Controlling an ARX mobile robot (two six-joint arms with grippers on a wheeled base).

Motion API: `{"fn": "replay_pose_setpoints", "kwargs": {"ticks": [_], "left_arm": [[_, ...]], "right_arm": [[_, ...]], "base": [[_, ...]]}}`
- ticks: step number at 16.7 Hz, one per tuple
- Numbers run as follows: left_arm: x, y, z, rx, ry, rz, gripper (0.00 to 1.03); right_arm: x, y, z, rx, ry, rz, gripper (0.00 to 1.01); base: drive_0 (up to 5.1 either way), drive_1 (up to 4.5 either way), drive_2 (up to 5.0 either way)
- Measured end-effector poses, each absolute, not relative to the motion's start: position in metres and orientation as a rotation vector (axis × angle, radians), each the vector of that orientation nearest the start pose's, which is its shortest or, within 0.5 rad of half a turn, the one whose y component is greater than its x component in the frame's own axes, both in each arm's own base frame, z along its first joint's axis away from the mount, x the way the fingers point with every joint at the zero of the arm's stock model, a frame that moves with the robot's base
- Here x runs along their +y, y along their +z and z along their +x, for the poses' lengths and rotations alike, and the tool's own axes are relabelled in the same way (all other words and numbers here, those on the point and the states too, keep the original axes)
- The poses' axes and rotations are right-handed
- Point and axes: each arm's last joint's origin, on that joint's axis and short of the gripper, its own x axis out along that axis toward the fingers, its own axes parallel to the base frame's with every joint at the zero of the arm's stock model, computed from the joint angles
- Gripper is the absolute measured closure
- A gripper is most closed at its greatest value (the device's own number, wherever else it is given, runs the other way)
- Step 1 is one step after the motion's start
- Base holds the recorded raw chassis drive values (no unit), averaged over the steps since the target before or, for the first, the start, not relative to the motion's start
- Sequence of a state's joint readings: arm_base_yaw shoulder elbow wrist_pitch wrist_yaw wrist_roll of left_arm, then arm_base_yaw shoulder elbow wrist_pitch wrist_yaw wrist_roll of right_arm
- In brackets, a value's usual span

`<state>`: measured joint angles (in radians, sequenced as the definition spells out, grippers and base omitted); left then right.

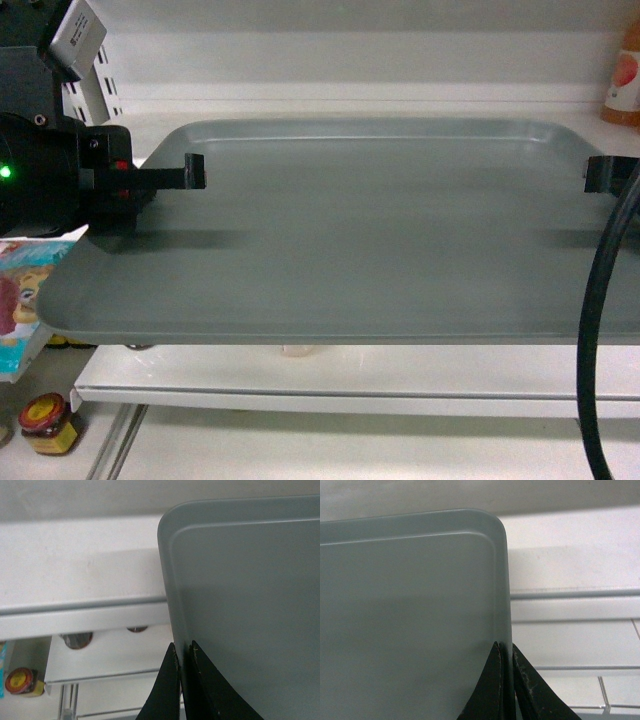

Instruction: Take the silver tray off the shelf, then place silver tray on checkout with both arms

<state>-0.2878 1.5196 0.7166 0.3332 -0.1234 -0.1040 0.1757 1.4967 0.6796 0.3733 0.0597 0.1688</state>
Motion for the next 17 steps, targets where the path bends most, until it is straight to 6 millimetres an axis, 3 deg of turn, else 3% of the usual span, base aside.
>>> {"fn": "replay_pose_setpoints", "kwargs": {"ticks": [17], "left_arm": [[-0.0839,0.1886,0.294,0.472,-0.139,-0.004,1.0]], "right_arm": [[0.0505,0.187,0.2946,0.456,0.076,0.113,0.98]], "base": [[0.1,-4.07,4.3]]}}
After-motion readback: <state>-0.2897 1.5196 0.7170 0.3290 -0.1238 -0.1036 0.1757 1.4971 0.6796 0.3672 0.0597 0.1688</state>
